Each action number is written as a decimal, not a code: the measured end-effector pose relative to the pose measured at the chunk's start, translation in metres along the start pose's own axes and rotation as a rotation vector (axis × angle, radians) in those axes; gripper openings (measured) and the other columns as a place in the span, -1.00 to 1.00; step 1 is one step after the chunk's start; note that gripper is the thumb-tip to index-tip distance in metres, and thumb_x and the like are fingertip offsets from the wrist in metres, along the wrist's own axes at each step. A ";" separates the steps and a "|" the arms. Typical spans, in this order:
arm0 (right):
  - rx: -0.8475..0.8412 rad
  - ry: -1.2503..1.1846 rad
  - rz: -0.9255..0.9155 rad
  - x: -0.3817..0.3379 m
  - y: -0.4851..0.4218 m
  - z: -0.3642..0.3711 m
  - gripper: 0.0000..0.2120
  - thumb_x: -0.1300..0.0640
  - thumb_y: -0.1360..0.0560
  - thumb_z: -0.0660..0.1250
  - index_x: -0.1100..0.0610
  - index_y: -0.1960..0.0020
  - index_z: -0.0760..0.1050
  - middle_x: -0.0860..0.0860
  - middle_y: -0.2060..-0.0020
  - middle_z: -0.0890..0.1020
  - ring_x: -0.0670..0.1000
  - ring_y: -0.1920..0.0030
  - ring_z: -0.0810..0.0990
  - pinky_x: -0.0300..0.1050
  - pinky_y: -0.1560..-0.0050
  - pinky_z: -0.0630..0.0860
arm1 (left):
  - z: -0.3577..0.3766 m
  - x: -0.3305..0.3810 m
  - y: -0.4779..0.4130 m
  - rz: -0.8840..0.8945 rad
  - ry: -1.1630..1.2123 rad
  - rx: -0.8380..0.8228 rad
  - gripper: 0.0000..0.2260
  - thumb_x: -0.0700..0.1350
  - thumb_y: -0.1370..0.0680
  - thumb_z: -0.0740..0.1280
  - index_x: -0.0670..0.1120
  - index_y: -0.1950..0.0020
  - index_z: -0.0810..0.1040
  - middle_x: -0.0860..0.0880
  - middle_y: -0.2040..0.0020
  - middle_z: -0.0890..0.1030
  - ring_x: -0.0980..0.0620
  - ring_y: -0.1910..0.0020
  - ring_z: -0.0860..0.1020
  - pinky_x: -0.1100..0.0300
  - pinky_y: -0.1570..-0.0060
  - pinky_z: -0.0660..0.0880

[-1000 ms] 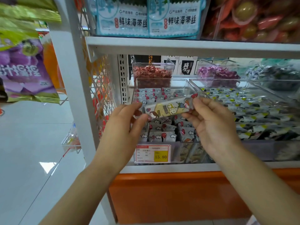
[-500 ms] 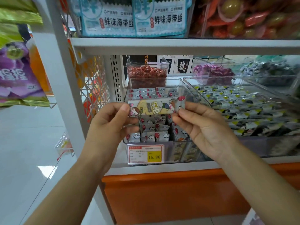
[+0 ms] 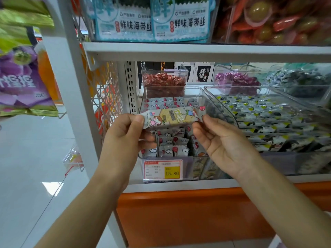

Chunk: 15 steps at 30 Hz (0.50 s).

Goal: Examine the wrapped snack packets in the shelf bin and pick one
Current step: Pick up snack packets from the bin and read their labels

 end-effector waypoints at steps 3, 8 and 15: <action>0.021 -0.021 -0.010 0.000 -0.001 0.000 -0.92 0.29 -0.38 0.29 0.29 0.14 0.49 0.10 0.40 0.65 -0.04 0.36 0.67 -0.31 0.41 0.55 | 0.001 0.001 0.002 -0.005 -0.079 -0.027 -0.76 -0.07 -0.62 0.14 -0.14 0.18 0.45 0.04 0.49 0.50 0.13 0.46 0.48 0.25 0.40 0.50; -0.004 0.022 -0.070 -0.001 0.001 0.001 -0.95 0.30 -0.37 0.29 0.25 0.17 0.49 0.10 0.39 0.65 -0.03 0.34 0.67 -0.29 0.38 0.57 | -0.002 0.003 0.002 -0.002 -0.078 -0.033 -0.73 -0.10 -0.61 0.16 -0.15 0.25 0.44 0.03 0.50 0.48 0.11 0.50 0.43 0.25 0.45 0.46; 0.003 0.014 -0.077 -0.002 0.001 0.000 -0.90 0.36 -0.49 0.21 0.28 0.17 0.46 0.12 0.41 0.64 0.00 0.35 0.67 -0.27 0.37 0.57 | -0.003 0.002 0.002 -0.001 -0.061 -0.058 -0.83 -0.13 -0.58 0.23 -0.17 0.17 0.48 0.01 0.45 0.59 0.11 0.42 0.58 0.28 0.33 0.57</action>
Point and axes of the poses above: each hand's wrist, its own y-axis away from the middle knuckle, its own z-axis out of the palm, x = y × z, the point moved 2 cm from there along -y, towards the middle knuckle
